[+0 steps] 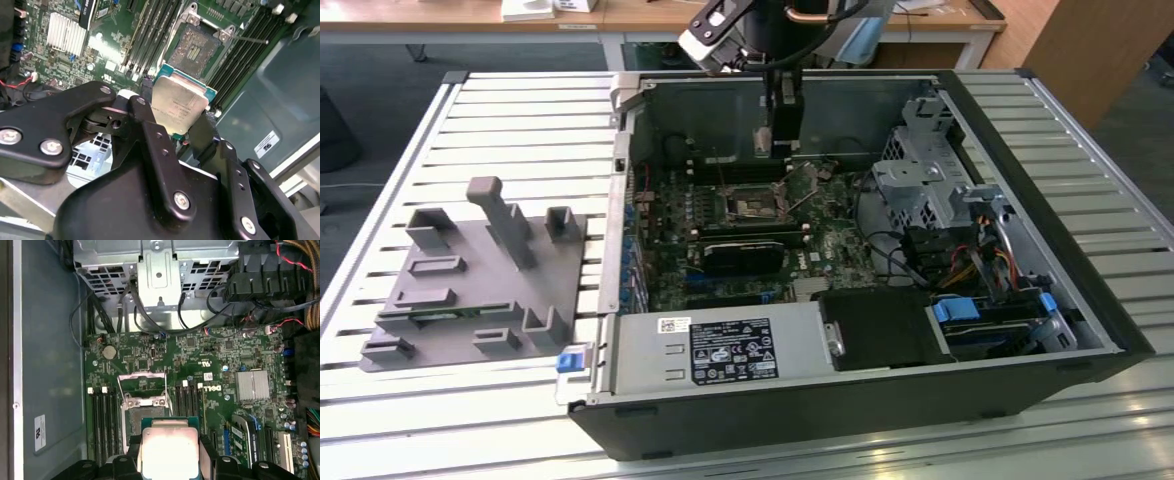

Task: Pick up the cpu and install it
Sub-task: 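Place the cpu into insertion slot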

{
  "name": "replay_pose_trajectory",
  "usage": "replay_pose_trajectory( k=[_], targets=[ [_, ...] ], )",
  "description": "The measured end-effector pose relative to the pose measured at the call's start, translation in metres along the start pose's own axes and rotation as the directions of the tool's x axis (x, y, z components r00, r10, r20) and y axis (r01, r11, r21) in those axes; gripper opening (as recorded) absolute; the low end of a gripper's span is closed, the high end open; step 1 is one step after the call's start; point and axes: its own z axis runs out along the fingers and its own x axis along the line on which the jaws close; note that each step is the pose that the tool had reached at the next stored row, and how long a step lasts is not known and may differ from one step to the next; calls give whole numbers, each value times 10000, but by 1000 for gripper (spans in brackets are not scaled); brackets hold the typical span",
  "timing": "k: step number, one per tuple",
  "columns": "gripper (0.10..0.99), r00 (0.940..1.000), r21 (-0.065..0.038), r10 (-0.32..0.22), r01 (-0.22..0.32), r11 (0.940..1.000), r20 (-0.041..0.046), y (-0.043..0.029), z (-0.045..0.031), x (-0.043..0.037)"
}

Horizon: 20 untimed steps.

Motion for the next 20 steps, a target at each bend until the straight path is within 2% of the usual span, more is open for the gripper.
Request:
replay_pose_trajectory(
  k=[4,8,13,20],
  targets=[
    [537,9993,3,-367,367,9993,-26,-24,38,-2],
    [537,9992,4,-400,400,9992,-27,-55,59,-4],
    [537,9991,-4,-407,407,9992,77,-57,79,-5],
    [537,9991,-3,-421,421,9991,81,-73,196,0]
  ],
)
